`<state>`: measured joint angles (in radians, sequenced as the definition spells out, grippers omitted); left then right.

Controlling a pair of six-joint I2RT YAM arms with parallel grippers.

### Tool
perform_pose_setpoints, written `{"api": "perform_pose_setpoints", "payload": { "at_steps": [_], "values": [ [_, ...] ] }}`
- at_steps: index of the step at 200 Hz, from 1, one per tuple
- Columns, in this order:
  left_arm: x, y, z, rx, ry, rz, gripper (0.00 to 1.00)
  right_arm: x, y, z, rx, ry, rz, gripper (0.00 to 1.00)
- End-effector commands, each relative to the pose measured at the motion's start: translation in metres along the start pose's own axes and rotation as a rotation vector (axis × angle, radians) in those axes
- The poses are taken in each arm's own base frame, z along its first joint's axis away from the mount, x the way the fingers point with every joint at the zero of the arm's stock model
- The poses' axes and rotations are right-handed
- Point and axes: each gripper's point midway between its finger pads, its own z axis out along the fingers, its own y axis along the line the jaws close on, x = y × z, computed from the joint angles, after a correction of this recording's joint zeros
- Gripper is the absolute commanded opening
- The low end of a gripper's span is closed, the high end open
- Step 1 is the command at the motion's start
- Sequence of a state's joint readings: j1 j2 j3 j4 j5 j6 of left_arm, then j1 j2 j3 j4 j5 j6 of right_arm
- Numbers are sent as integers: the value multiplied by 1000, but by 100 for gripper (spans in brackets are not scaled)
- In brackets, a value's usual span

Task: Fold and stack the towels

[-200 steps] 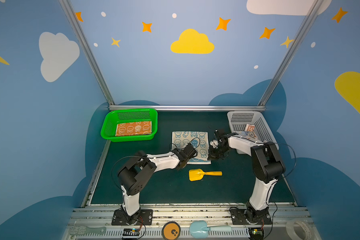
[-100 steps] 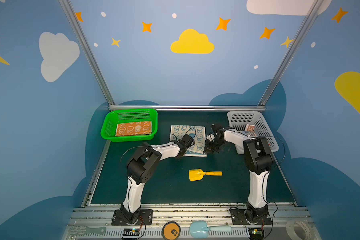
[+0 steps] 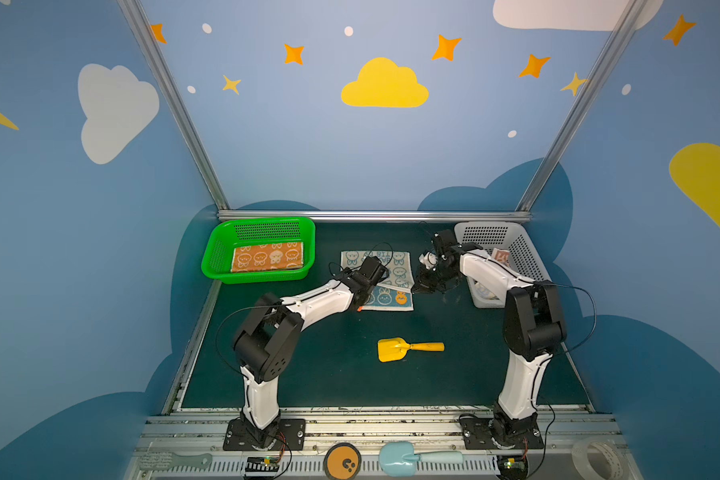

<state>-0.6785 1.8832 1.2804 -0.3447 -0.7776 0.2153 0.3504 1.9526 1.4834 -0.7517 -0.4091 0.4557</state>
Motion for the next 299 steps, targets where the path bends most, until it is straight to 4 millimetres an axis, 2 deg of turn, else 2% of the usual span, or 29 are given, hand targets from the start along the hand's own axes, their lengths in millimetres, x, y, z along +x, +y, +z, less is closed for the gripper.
{"api": "perform_pose_setpoints", "payload": {
  "at_steps": [1, 34, 80, 109, 122, 148, 154, 168, 179, 183, 198, 212, 238, 258, 270, 290, 299],
  "values": [
    [30, -11, 9, -36, 90, 39, 3, 23, -32, 20, 84, 72, 47, 0],
    [48, -32, 15, -13, 126, 57, 3, 32, -44, 38, 96, 106, 68, 0],
    [53, -37, 19, -8, 146, 68, 3, 33, -50, 51, 110, 126, 73, 0],
    [55, -38, 21, -14, 154, 76, 4, 35, -46, 54, 105, 134, 66, 0],
    [53, -37, 21, -12, 160, 72, 8, 35, -46, 52, 111, 126, 63, 4],
    [47, -31, 12, -14, 155, 41, 31, 33, -42, 44, 118, 111, 53, 10],
    [44, -27, 9, -22, 143, 29, 38, 32, -41, 42, 114, 107, 50, 12],
    [36, -15, -2, -46, 106, -1, 62, 30, -35, 36, 105, 96, 39, 15],
    [27, -3, -12, -54, 73, -31, 75, 29, -29, 28, 104, 84, 27, 21],
    [24, 1, -17, -53, 59, -40, 79, 28, -26, 25, 102, 76, 21, 24],
    [8, 19, -35, -57, -5, -99, 99, 25, -14, 9, 89, 42, -3, 46],
    [-9, 34, -54, -39, -74, -161, 99, 22, -2, -9, 74, 7, -23, 61],
    [-42, 62, -87, 5, -219, -284, 99, 10, 20, -43, 42, -69, -64, 82],
    [-61, 78, -99, 63, -290, -369, 99, -5, 34, -62, 6, -107, -81, 86],
    [-74, 82, -101, 148, -320, -441, 99, -19, 43, -70, -43, -127, -80, 87],
    [-95, 79, -91, 350, -353, -593, 99, -50, 52, -75, -104, -157, -72, 89],
    [-102, 77, -80, 419, -344, -654, 99, -65, 55, -74, -144, -153, -57, 89]
  ]
}}
